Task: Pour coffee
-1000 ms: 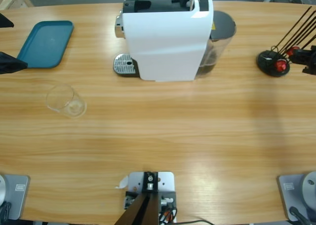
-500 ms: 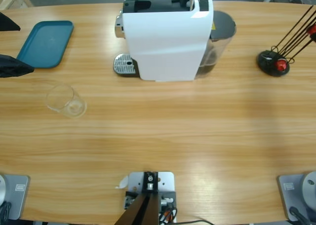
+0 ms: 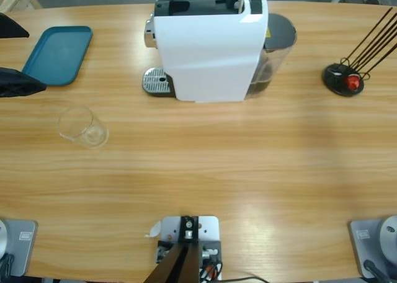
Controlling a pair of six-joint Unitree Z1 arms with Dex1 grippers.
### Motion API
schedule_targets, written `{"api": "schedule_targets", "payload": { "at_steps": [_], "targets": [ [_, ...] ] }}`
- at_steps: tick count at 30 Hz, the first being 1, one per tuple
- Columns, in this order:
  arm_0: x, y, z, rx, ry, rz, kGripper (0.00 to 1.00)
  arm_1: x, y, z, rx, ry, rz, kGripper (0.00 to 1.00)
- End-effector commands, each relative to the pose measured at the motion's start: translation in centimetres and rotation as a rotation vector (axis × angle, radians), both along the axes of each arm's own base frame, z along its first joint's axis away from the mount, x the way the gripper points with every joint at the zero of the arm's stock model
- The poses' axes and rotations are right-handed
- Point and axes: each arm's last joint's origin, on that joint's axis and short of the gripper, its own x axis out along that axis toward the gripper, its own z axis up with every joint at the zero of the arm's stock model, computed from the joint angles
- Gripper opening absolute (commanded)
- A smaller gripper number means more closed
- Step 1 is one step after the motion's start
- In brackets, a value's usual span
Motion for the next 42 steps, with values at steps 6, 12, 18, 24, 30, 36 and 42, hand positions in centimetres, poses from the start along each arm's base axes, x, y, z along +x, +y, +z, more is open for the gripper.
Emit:
{"api": "schedule_targets", "payload": {
  "at_steps": [6,12,18,24,30,36,42],
  "targets": [
    [0.5,-0.8,-1.9,0.018,0.048,-0.015,0.991,-3.1,6.2,0.8,-0.064,-0.067,0.931,0.000],
    [-0.7,0.2,-2.3,0.013,0.052,-0.005,0.991,-1.6,12.0,0.7,-0.030,-0.038,1.262,0.000],
    [-1.4,0.8,-2.5,0.010,0.047,-0.004,0.991,2.4,18.2,0.4,-0.076,0.022,1.293,0.000],
    [-1.7,1.1,-2.6,0.013,0.045,-0.008,0.991,5.1,21.9,0.1,-0.127,0.029,1.112,0.000],
    [-1.9,1.2,-3.2,0.024,0.055,-0.010,1.000,6.4,24.8,-1.6,-0.102,0.041,1.206,0.000],
    [-2.3,1.6,-4.1,0.024,0.054,-0.010,1.000,7.3,25.9,-1.3,-0.120,0.022,1.229,0.000],
    [-2.9,2.3,-4.8,0.025,0.056,-0.004,1.000,8.3,26.9,-1.8,-0.176,0.043,1.237,0.000]
  ]
}}
